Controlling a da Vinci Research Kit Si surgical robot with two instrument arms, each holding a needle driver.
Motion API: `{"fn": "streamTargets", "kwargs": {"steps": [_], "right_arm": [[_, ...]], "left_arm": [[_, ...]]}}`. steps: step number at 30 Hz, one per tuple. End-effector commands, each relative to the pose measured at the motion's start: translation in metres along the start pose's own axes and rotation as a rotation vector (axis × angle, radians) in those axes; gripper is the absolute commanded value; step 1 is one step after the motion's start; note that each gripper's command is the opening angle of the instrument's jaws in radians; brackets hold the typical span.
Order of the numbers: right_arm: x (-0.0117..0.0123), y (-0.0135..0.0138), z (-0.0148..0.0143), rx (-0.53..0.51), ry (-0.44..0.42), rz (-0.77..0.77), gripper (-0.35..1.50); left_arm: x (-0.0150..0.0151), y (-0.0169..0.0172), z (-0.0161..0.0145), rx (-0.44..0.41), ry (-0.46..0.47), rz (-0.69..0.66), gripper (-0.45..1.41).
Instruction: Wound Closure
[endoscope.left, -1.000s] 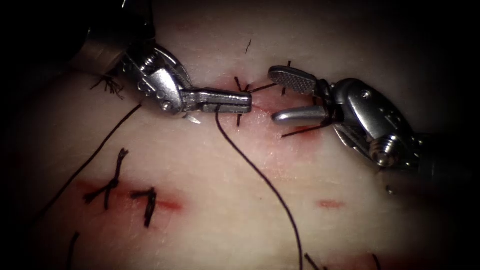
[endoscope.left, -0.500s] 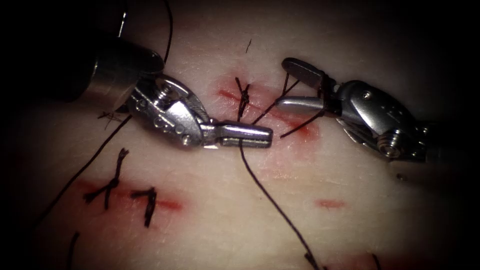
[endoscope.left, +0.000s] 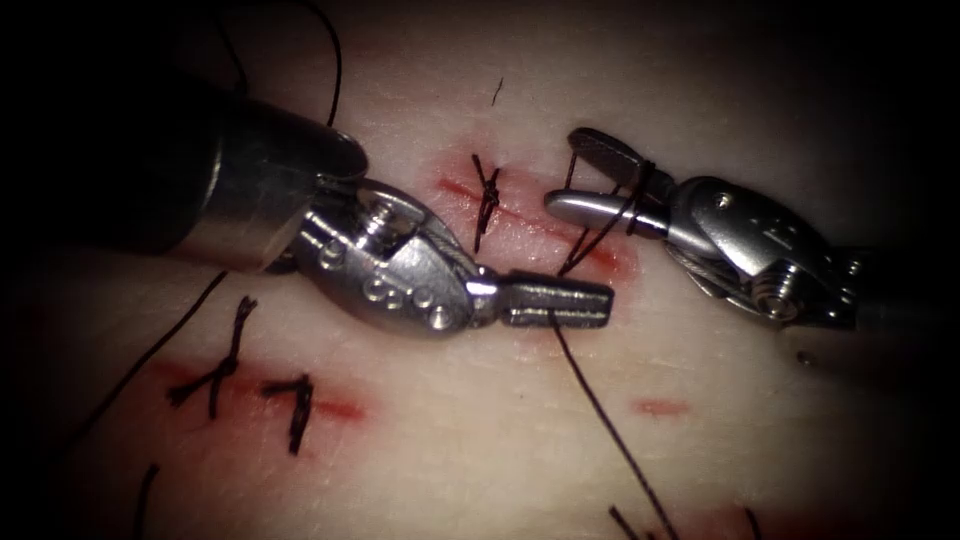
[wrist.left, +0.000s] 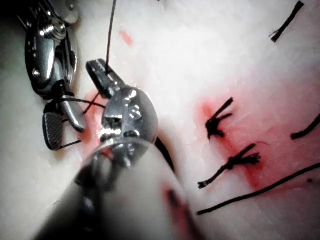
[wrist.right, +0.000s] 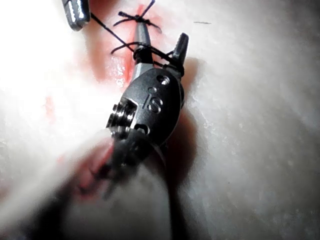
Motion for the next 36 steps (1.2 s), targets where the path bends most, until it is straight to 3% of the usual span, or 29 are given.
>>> {"fn": "streamTargets", "kwargs": {"steps": [1,4,8,14,27,29,30,32,36], "right_arm": [[-0.0001,-0.0002,0.0009,-0.019,-0.009,0.021,0.49],[-0.0004,-0.0002,0.0007,-0.060,-0.034,0.085,0.49],[-0.0006,-0.0001,0.0006,-0.114,-0.092,0.147,0.63],[-0.0005,0.0003,0.0001,-0.168,-0.103,0.171,0.69],[-0.0007,0.0000,0.0021,-0.137,-0.114,0.190,0.66],[-0.0007,-0.0001,0.0023,-0.139,-0.113,0.202,0.49],[-0.0008,-0.0001,0.0023,-0.137,-0.113,0.208,0.29],[-0.0009,-0.0003,0.0023,-0.134,-0.113,0.261,-0.35],[-0.0010,-0.0007,0.0021,-0.133,-0.122,0.272,-0.35]], "left_arm": [[-0.0005,0.0001,0.0006,0.002,-0.003,-0.001,-0.45],[-0.0008,0.0000,0.0004,0.005,-0.010,-0.002,-0.45],[-0.0010,-0.0001,0.0003,0.008,-0.017,-0.004,-0.45],[-0.0010,-0.0001,0.0003,0.009,-0.018,-0.006,-0.45],[-0.0010,-0.0001,0.0003,0.009,-0.018,-0.007,-0.45],[-0.0011,-0.0001,0.0002,0.009,-0.018,-0.007,-0.45],[-0.0011,-0.0001,0.0002,0.009,-0.018,-0.007,-0.45],[-0.0011,-0.0001,0.0002,0.010,-0.019,-0.007,-0.45],[-0.0011,-0.0001,0.0001,0.007,-0.020,-0.008,-0.45]]}}
